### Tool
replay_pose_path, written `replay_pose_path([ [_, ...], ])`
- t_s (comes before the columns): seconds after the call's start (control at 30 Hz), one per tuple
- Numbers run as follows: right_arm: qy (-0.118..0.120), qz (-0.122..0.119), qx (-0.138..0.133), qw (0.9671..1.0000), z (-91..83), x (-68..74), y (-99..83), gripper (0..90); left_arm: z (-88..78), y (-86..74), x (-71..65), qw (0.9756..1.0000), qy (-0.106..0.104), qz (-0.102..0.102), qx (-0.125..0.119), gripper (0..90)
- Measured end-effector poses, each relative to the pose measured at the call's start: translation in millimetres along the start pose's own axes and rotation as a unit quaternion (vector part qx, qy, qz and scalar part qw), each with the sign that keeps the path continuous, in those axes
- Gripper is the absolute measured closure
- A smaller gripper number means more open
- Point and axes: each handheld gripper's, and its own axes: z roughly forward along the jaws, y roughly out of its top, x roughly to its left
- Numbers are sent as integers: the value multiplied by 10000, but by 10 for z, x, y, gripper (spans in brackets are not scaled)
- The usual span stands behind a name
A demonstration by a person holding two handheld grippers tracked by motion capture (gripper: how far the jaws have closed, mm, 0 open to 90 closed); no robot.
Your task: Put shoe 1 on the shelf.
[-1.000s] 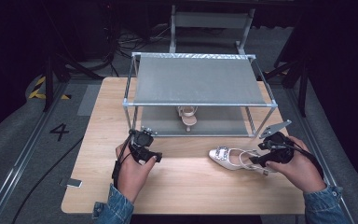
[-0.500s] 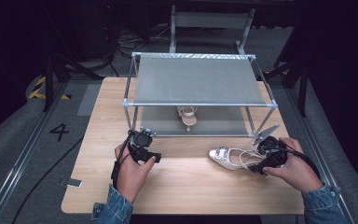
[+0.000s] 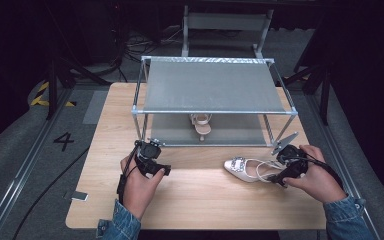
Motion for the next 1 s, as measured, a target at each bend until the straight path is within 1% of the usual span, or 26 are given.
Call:
replay_pose_path([
  [0.07, 24, 47, 54, 10000, 25, -9, 4, 169, 0, 0, 0, 10000, 6, -8, -6, 325],
  [0.17, 34, -36, 80, 10000, 55, 0, 8, 173, 2, 0, 5, 10000, 6, 3, 1, 325],
  [0.2, 87, -33, 101, 9999, 68, -4, 1, 181, 2, 0, 4, 10000, 5, 4, 1, 325],
  [0.23, 145, -24, 153, 9998, 70, -7, -8, 207, 2, -1, 1, 10000, -1, 2, -1, 325],
  [0.27, 251, 40, 164, 9995, 51, -7, -26, 245, 0, -2, 0, 10000, 2, -1, -3, 325],
  [0.3, 268, 78, 152, 9995, 24, -7, -39, 242, 2, -4, 2, 10000, 0, 1, -3, 325],
  [0.37, 181, -30, 66, 9998, -57, 8, -62, 252, 8, -5, 5, 10000, 3, 1, 6, 325],
  [0.43, 132, -209, 57, 9997, -69, 32, -75, 247, 23, -1, 1, 10000, -29, 13, 22, 325],
  [0.47, 95, -254, 115, 9996, -51, 36, -77, 246, 23, -1, 1, 10000, -29, 13, 22, 324],
  [0.5, 95, -254, 115, 9996, -51, 36, -77, 246, 23, 2, -5, 10000, -23, 6, 19, 324],
  [0.53, 126, -336, 241, 9991, -10, 29, -80, 253, 20, 6, -11, 10000, -21, 10, 10, 324],
  [0.57, 62, -369, 287, 9989, 14, 31, -81, 255, 16, 13, -16, 10000, -27, 34, -6, 324],
  [0.67, 29, -434, 324, 9985, 62, 32, -75, 252, 18, 16, -19, 10000, -18, 28, -10, 324],
  [0.7, 9, -500, 328, 9982, 88, 39, -66, 247, 22, 15, -19, 10000, -18, 21, -10, 324],
  [0.77, 37, -642, 244, 9976, 154, 58, -31, 244, 26, 5, -6, 10000, -38, 21, 12, 324],
  [0.8, 15, -664, 211, 9976, 169, 58, -22, 244, 22, 1, 3, 10000, -51, 22, 26, 324],
  [0.83, 75, -699, 191, 9973, 189, 54, -12, 243, 21, -7, 9, 10000, -47, 7, 5, 324],
  [0.87, 57, -718, 138, 9973, 216, 56, -4, 236, 19, -13, 11, 10000, -24, -21, -5, 323],
  [0.93, 67, -718, 53, 9974, 255, 58, 12, 231, 5, -28, 26, 10000, -42, -31, 6, 324],
  [0.97, 88, -676, -2, 9977, 280, 61, 21, 233, -1, -35, 35, 10000, -37, -17, 13, 324],
  [1.0, 113, -567, -52, 9983, 293, 52, 26, 248, -2, -40, 37, 10000, -41, -37, -1, 323],
])
